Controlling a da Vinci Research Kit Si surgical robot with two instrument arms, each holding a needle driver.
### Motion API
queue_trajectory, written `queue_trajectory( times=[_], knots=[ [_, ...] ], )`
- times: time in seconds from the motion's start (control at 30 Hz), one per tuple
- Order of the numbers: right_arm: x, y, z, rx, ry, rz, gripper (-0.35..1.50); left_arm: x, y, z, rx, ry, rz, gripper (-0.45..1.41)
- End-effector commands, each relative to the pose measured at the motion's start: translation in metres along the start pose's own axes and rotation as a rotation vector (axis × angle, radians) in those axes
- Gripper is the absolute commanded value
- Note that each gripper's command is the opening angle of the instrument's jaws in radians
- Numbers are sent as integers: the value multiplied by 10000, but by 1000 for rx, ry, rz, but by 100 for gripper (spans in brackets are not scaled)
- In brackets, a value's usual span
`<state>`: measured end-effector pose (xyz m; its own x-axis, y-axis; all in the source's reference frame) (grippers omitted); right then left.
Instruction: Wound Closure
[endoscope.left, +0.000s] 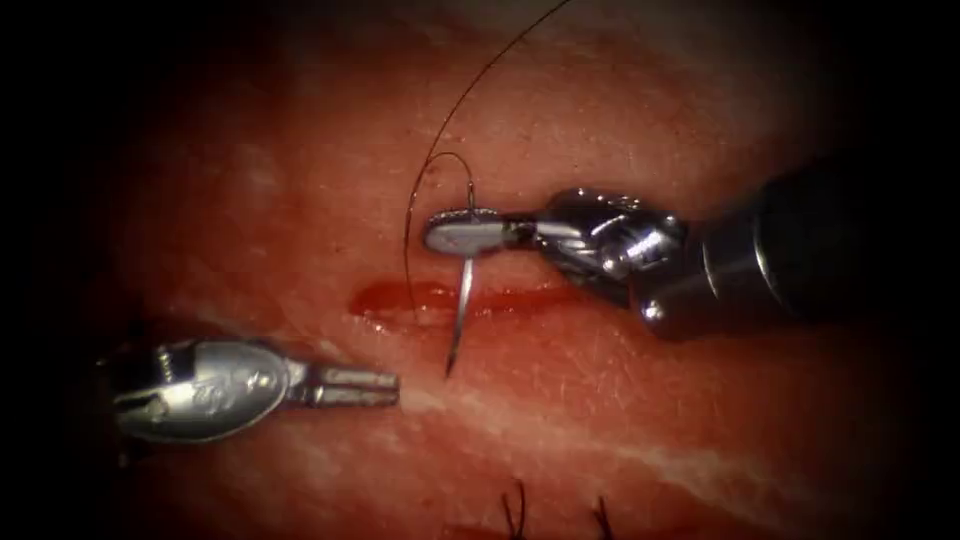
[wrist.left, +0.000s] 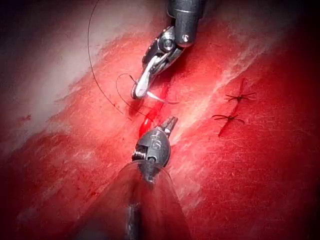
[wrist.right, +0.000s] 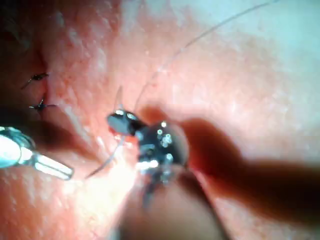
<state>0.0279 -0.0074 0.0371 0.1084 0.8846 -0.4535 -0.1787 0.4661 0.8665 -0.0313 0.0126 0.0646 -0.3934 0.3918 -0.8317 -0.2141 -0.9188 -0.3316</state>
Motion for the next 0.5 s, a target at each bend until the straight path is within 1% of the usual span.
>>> queue_trajectory(
  times=[0.03,0.1,0.17,0.23,0.3,0.37,0.4,0.5],
  knots=[
    [-15,-5,3,19,-8,-71,-35,-10,-5,14,-18,-18,-32,-45],
    [-15,-9,3,38,-8,-166,-35,-19,-18,27,-33,-68,-61,-45],
    [-15,-9,3,38,-8,-213,-35,-28,-24,39,-41,-108,-71,-45],
    [-15,-9,3,38,-8,-225,-35,-32,-25,43,-41,-118,-74,-45],
    [-15,-8,4,37,-10,-266,-35,-49,-25,56,-43,-157,-83,-45],
    [-15,-8,4,36,-9,-296,-35,-69,-25,64,-55,-179,-99,-45],
    [-15,-8,4,36,-9,-296,-35,-69,-25,64,-55,-179,-99,-45],
    [-15,-8,6,36,-9,-338,-35,-88,-36,74,-53,-186,-120,-45]
  ],
)
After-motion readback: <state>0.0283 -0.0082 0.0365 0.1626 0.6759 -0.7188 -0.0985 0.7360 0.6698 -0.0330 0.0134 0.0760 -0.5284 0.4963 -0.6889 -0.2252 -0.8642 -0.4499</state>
